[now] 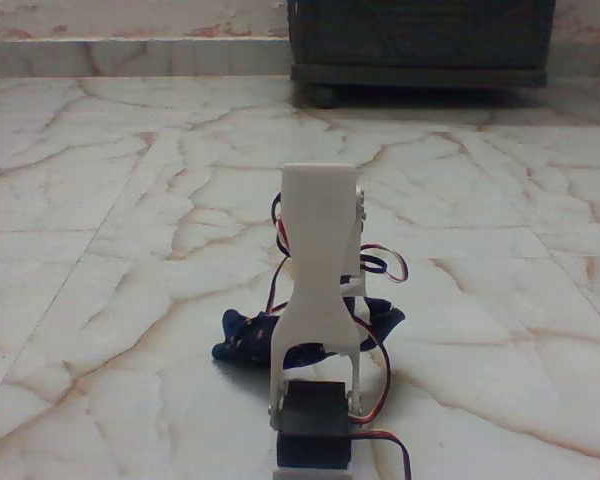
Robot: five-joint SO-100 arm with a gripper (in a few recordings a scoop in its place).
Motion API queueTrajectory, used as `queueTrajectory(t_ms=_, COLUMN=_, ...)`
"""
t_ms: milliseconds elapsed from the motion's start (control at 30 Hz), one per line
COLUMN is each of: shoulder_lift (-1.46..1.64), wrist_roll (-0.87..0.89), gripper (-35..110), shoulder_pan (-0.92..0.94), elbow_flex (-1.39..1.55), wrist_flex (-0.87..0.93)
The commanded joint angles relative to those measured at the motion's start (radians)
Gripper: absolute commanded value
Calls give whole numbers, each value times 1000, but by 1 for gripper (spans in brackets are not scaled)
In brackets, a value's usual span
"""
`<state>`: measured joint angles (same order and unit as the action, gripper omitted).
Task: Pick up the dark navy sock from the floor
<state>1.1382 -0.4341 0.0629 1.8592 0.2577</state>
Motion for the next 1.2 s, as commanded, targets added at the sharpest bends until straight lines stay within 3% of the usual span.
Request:
queueTrajectory(t_ms=0, shoulder_lift=153, wrist_roll=-40, gripper=0, shoulder_pan=-23, elbow_flex=109, wrist_flex=-55)
queueTrajectory(t_ms=400, shoulder_lift=416, wrist_roll=-86, gripper=0, shoulder_pan=-71, elbow_flex=416, wrist_flex=-199)
queueTrajectory(t_ms=567, shoulder_lift=598, wrist_roll=-339, gripper=0, shoulder_pan=-114, elbow_flex=686, wrist_flex=-330)
queueTrajectory(t_ms=967, shoulder_lift=979, wrist_roll=-549, gripper=0, shoulder_pan=-137, elbow_flex=1046, wrist_flex=-503)
queueTrajectory(t_ms=1167, shoulder_lift=1249, wrist_roll=-781, gripper=0, shoulder_pan=-147, elbow_flex=1223, wrist_flex=-520)
